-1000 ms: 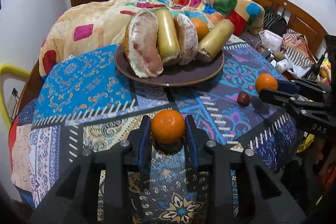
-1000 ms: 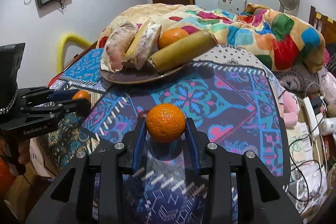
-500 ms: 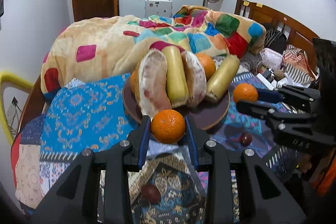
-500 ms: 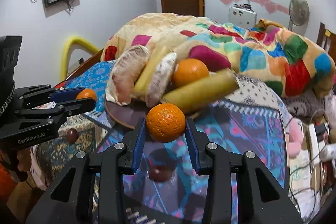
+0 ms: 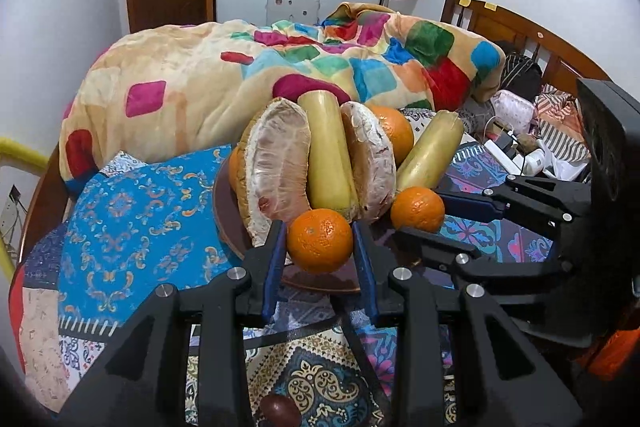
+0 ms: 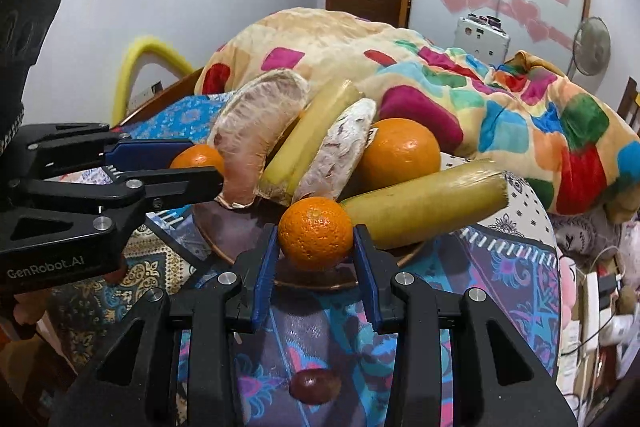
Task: Organize fruits
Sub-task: 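Set both oranges on the plate rim and open both grippers, then grasp a small red date with the left gripper while the right gripper grasps another date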
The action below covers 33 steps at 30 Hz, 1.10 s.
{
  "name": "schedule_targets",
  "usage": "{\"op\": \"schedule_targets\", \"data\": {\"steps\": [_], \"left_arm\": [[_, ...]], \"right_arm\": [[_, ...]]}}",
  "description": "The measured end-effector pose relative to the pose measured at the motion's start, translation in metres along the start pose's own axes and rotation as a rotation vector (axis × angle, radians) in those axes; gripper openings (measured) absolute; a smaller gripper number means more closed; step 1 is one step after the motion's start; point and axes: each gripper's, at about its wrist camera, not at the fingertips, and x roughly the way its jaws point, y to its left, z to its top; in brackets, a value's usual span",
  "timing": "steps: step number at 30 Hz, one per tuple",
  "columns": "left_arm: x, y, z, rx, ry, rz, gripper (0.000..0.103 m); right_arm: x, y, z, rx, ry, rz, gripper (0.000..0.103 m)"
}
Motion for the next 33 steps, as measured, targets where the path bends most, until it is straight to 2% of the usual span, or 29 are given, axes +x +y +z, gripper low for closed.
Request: {"op": "schedule_targets", "data": {"steps": [9,12,19,23,26,31,33], "left_arm": [[0.01,0.0,-0.002,-0.004,0.018,-0.001,0.036],[0.009,0.003,-0.001,-0.018,0.01,-0.002,0.041],[-0.006,0.011,-0.002,-0.062,-0.025,-0.01,0.041],[-0.017,0.012,-0.003,-0.068,-0.038,0.001,0.041],[-0.027,0.012,-0.005,-0.068,-0.051,0.007,0.042],[-0.045,0.01,-0.011,-0.063,-0.076,0.034,0.05],[-0.05,0.011,-0.015,-0.072,-0.08,0.043,0.061]], "right_arm": [[0.005,0.002,0.0,-0.008,0.005,-0.003,0.035],[0.005,0.002,0.0,-0.002,0.007,-0.003,0.035],[0.006,-0.001,-0.002,0.017,0.018,0.004,0.035],[-0.003,-0.001,-0.002,0.027,-0.003,0.001,0.044],[-0.014,0.0,-0.001,0.031,-0.022,-0.001,0.044],[-0.032,-0.002,-0.006,0.044,-0.044,-0.004,0.044],[-0.037,-0.005,-0.011,0.046,-0.041,-0.01,0.045]]}}
